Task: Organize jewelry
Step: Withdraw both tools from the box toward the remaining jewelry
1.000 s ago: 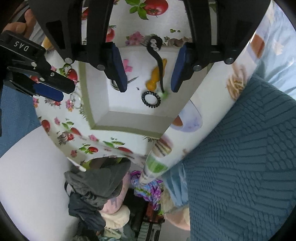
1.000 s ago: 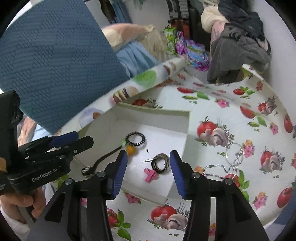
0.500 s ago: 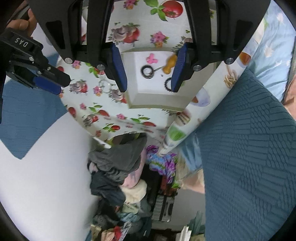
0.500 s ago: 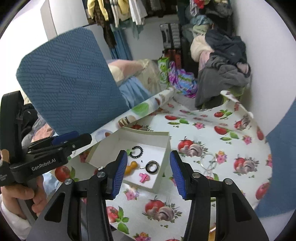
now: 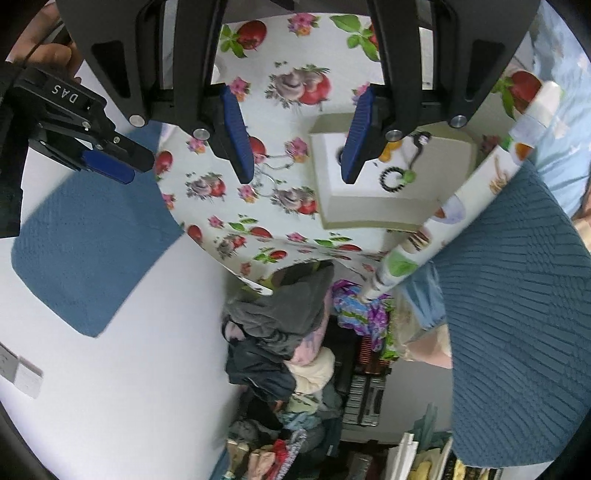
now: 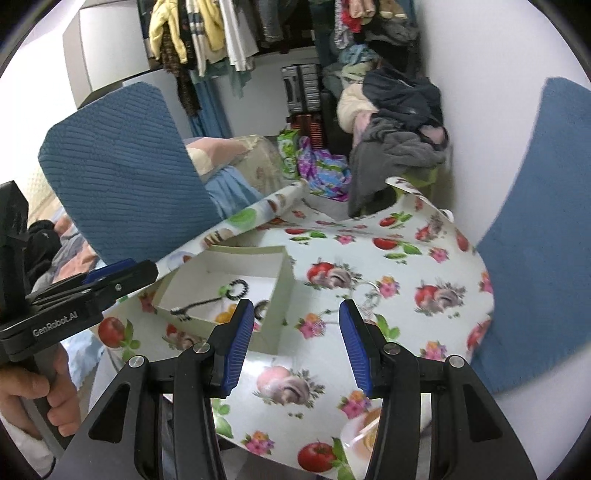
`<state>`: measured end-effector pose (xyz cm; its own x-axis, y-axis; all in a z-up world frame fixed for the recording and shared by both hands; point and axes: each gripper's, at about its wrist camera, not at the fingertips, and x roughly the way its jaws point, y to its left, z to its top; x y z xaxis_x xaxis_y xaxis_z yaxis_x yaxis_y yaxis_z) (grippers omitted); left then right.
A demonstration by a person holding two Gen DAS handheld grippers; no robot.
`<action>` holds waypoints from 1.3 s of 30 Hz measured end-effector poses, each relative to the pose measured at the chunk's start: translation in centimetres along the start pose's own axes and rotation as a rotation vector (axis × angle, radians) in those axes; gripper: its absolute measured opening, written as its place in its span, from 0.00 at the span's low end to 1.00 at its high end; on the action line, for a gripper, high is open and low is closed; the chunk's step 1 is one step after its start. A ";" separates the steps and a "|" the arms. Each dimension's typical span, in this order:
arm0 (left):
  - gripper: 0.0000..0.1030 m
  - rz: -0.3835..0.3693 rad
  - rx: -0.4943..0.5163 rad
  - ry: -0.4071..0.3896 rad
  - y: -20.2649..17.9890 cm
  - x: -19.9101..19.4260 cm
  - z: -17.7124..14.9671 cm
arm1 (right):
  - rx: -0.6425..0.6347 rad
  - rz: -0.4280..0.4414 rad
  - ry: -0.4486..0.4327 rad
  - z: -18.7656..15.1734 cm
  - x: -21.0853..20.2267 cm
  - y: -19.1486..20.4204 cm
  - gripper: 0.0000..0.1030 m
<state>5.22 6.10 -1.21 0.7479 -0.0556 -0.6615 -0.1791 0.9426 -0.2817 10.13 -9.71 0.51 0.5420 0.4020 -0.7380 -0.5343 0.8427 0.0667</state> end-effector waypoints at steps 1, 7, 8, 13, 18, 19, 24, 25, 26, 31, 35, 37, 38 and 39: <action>0.49 -0.010 0.005 0.004 -0.4 0.3 -0.4 | 0.006 -0.009 -0.001 -0.5 -0.2 -0.4 0.45; 0.48 -0.070 0.005 0.037 -2.1 2.3 -2.8 | 0.057 -0.047 -0.006 -3.3 -0.5 -3.0 0.45; 0.48 -0.076 0.008 0.042 -2.3 2.7 -3.2 | 0.064 -0.050 -0.009 -3.8 -0.4 -3.4 0.45; 0.48 -0.105 0.036 0.087 -3.9 5.7 -5.6 | 0.107 -0.042 -0.017 -6.0 1.1 -6.0 0.45; 0.48 -0.098 0.067 0.116 -5.0 9.8 -7.7 | 0.120 -0.025 -0.017 -7.5 4.0 -8.1 0.45; 0.48 -0.097 0.070 0.126 -5.1 10.5 -7.9 | 0.120 -0.027 -0.005 -7.7 4.9 -8.6 0.45; 0.48 -0.100 0.071 0.147 -5.4 14.1 -9.0 | 0.139 0.004 0.028 -7.8 8.7 -10.4 0.45; 0.48 -0.098 0.076 0.149 -5.4 14.7 -9.1 | 0.138 0.008 0.034 -7.8 9.5 -10.8 0.45; 0.48 -0.094 0.079 0.154 -5.3 15.4 -9.1 | 0.139 0.011 0.048 -7.8 10.2 -11.1 0.45; 0.48 -0.074 0.114 0.172 -5.5 18.9 -9.0 | 0.144 0.025 0.096 -8.3 13.9 -12.5 0.44; 0.48 -0.074 0.133 0.180 -5.9 21.3 -8.5 | 0.155 0.035 0.147 -8.8 16.6 -13.6 0.41; 0.47 -0.073 0.135 0.188 -6.0 22.3 -8.3 | 0.153 0.027 0.163 -9.1 17.7 -14.1 0.41; 0.46 -0.072 0.135 0.194 -6.0 22.8 -8.2 | 0.153 0.028 0.174 -9.3 18.3 -14.3 0.40; 0.45 -0.068 0.139 0.196 -6.0 23.2 -8.2 | 0.150 0.025 0.189 -9.4 18.9 -14.6 0.37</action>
<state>18.43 -3.55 -20.52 0.6143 -0.1701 -0.7705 -0.0329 0.9701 -0.2404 22.06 -17.78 -20.75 0.3910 0.3615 -0.8464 -0.4363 0.8825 0.1753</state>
